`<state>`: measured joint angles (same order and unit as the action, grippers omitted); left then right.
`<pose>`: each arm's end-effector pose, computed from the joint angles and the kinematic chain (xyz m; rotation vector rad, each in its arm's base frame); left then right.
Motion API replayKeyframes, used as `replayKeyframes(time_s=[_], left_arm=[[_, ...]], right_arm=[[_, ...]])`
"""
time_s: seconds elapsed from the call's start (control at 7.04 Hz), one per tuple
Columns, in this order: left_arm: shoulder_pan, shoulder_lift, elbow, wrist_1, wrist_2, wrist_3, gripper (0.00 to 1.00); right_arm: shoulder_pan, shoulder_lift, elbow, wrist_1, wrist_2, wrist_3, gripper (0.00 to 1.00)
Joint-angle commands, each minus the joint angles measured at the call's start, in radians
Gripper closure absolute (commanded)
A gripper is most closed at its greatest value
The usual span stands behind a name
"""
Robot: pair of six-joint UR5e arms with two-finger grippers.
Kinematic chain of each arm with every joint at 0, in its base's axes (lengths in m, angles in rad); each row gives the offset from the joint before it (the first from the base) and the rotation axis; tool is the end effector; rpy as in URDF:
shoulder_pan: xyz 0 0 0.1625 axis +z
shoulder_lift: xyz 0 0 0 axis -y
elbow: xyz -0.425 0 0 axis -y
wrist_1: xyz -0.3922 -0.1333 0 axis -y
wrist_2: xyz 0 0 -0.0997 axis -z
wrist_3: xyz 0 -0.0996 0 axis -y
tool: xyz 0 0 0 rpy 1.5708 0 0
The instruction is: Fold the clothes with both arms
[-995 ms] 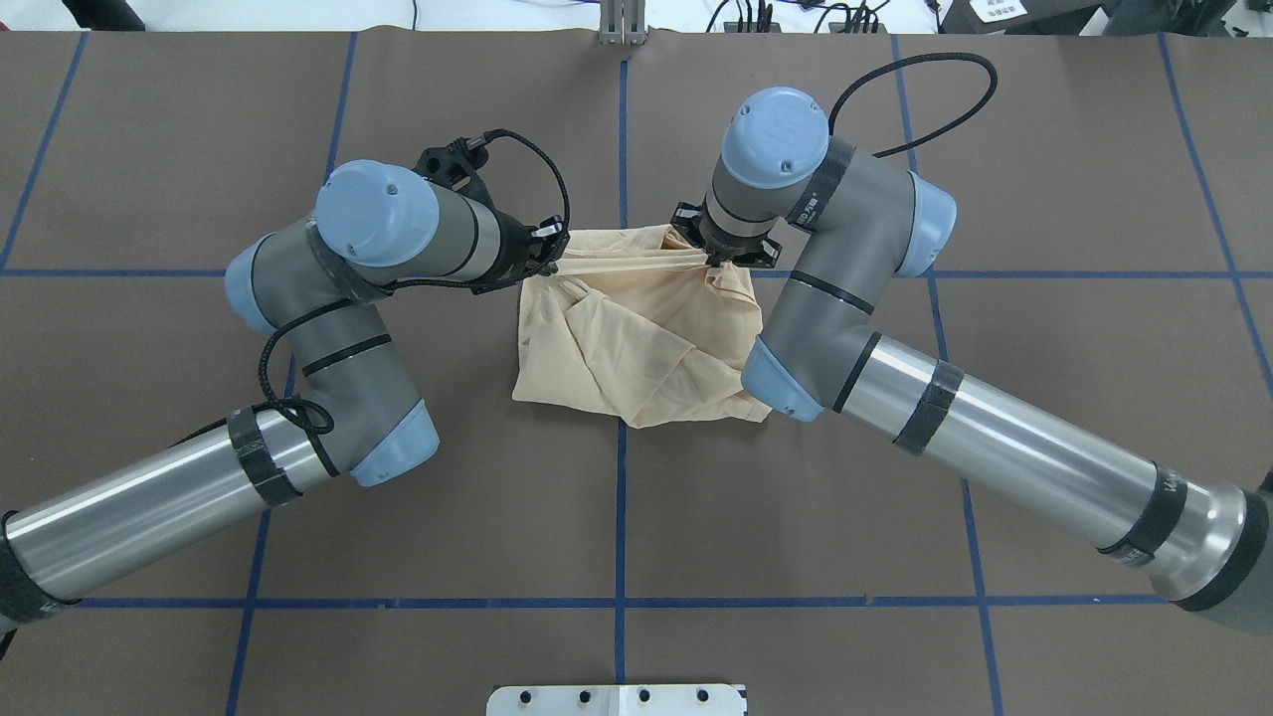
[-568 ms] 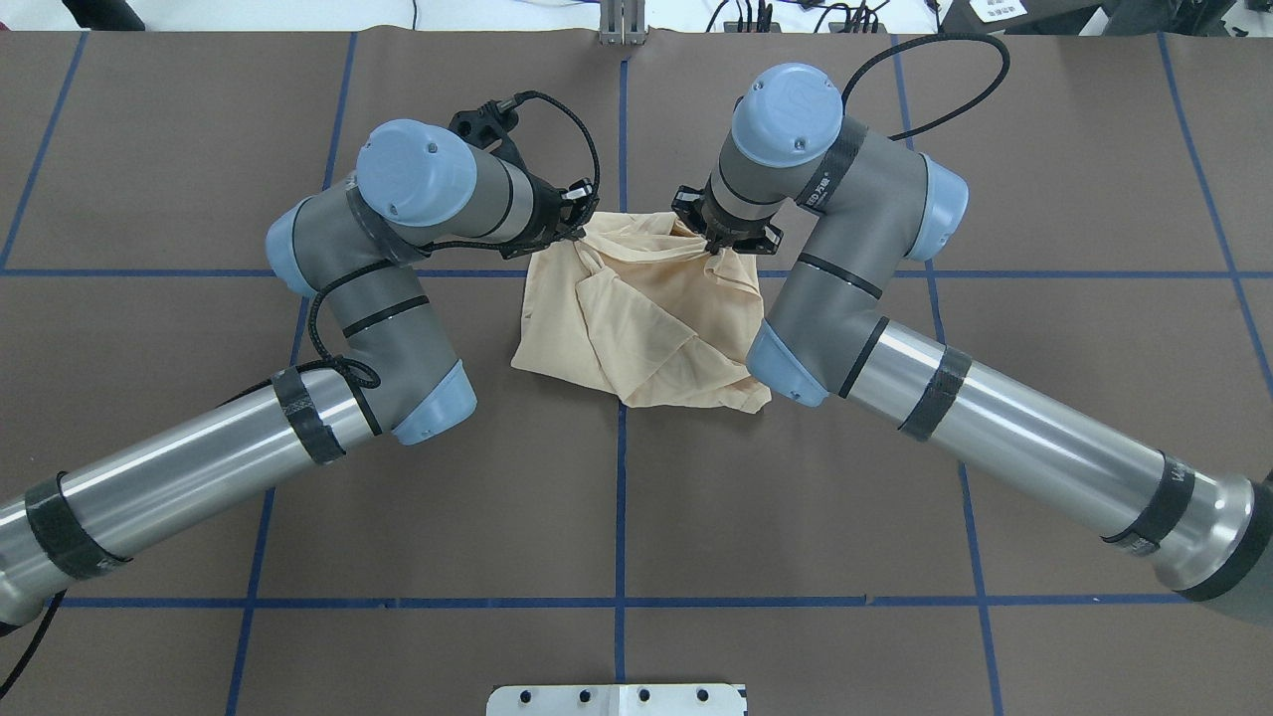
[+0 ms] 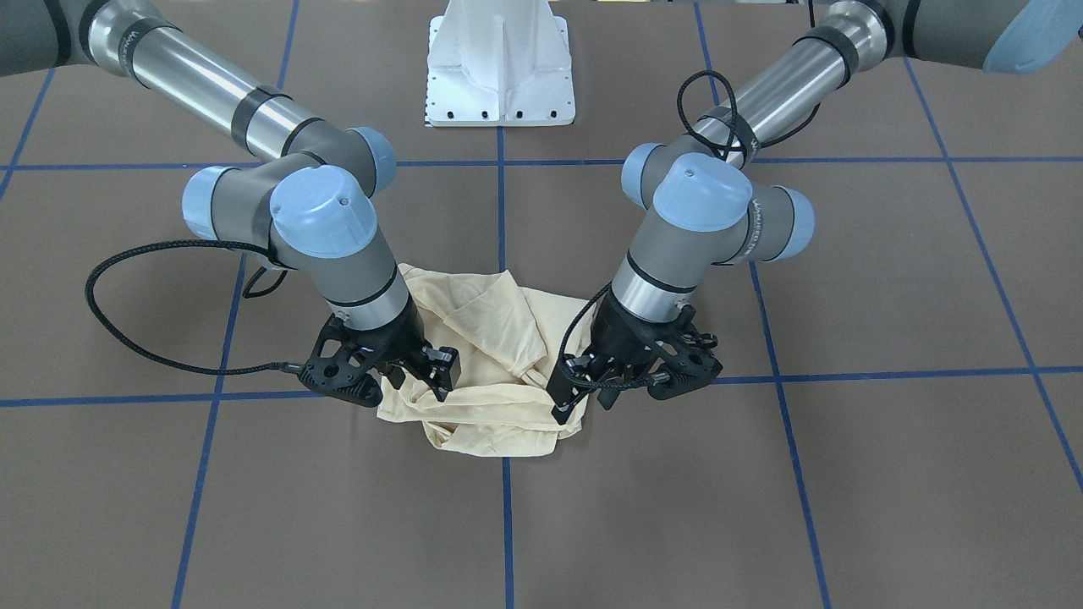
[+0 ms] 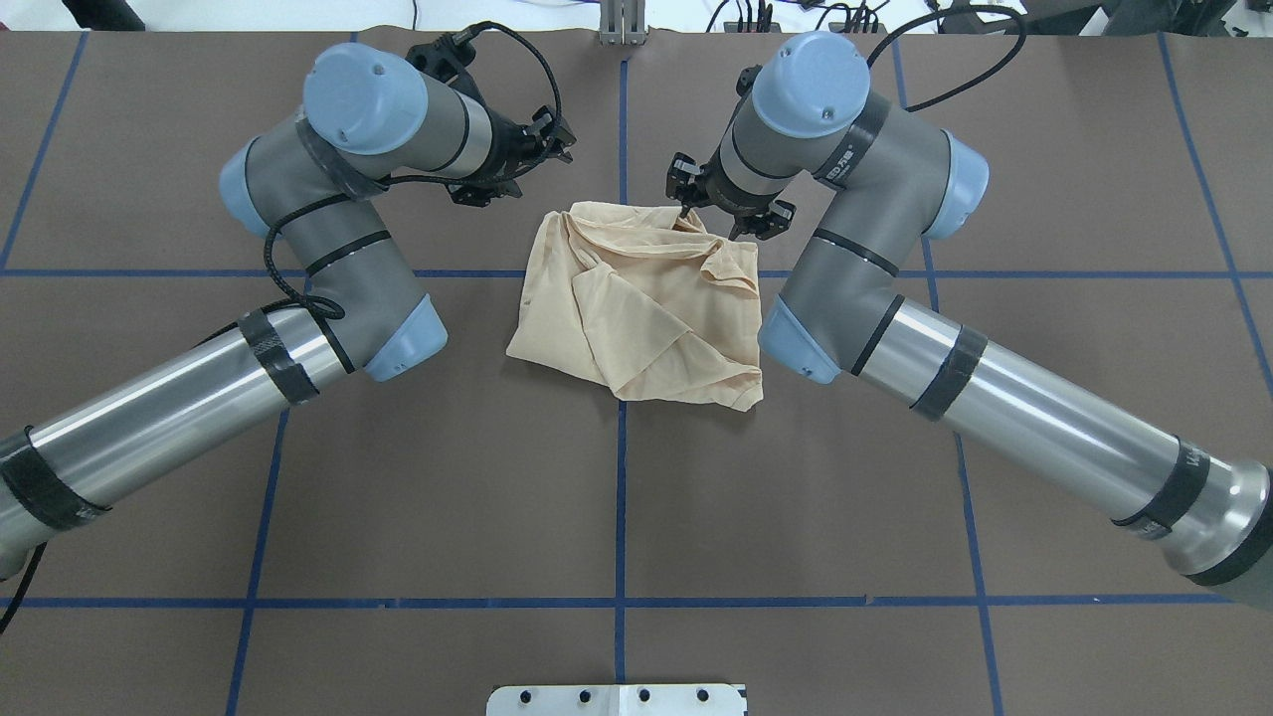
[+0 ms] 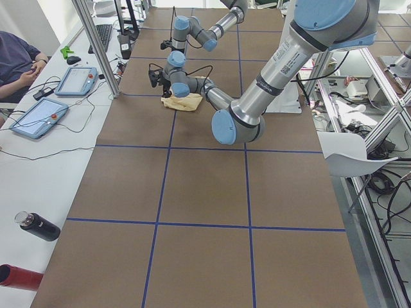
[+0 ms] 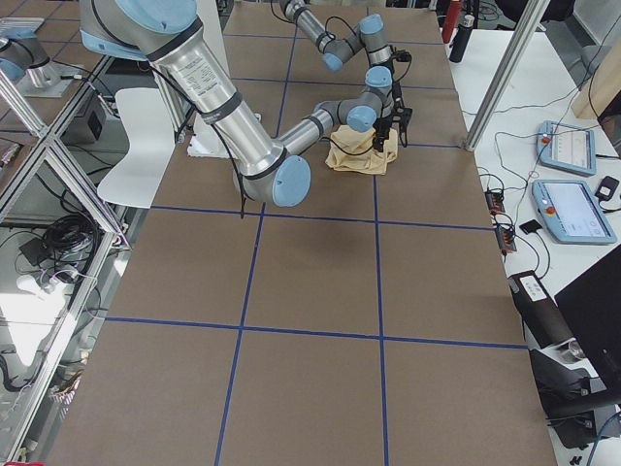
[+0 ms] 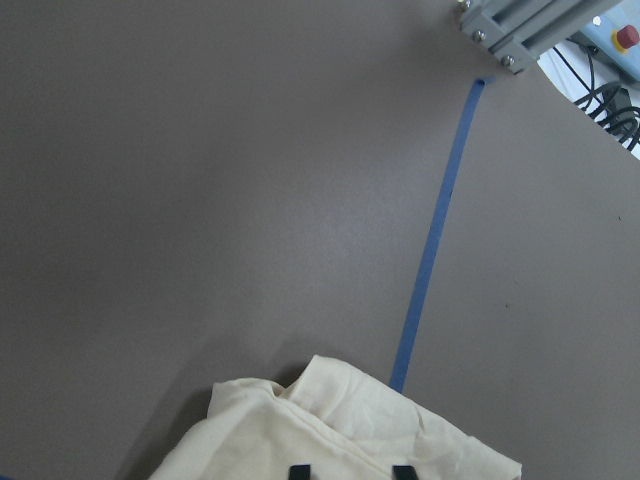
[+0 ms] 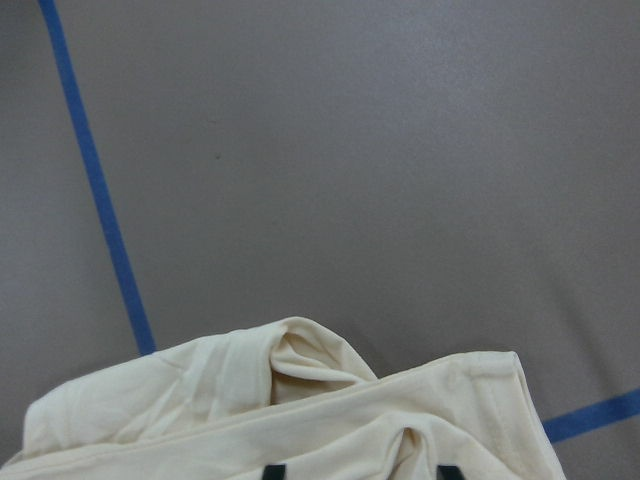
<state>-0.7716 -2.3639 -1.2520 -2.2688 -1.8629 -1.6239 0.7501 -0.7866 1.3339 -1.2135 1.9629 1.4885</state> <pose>0.4850 -0.6177 0.2267 0.1700 1.1959 -0.5529 -0.4977 -0.5939 0.2378 0.0274 -0.9711 0.4378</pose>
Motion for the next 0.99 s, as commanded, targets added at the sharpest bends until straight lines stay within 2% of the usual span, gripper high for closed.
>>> replayKeyframes(time_s=[0.0, 0.14, 0.28, 0.43, 0.57, 0.85], left_arm=[[-0.047, 0.103, -0.109, 0.009, -0.11, 0.05, 0.0], [-0.054, 0.186, -0.21, 0.031, -0.111, 0.099, 0.0], [-0.055, 0.228, -0.277, 0.069, -0.111, 0.116, 0.0], [-0.055, 0.242, -0.296, 0.077, -0.11, 0.116, 0.0], [-0.055, 0.245, -0.296, 0.077, -0.11, 0.116, 0.0], [-0.055, 0.267, -0.296, 0.075, -0.11, 0.116, 0.0]], right_arm=[[0.003, -0.023, 0.115, -0.003, 0.048, -0.002, 0.0], [-0.058, -0.037, 0.184, -0.044, 0.0, -0.005, 0.02], [-0.157, -0.033, 0.218, -0.082, -0.157, -0.029, 0.04], [-0.267, -0.034, 0.219, -0.098, -0.347, -0.18, 0.05], [-0.341, -0.034, 0.211, -0.101, -0.457, -0.286, 0.05], [-0.364, -0.022, 0.199, -0.1, -0.486, -0.457, 0.11]])
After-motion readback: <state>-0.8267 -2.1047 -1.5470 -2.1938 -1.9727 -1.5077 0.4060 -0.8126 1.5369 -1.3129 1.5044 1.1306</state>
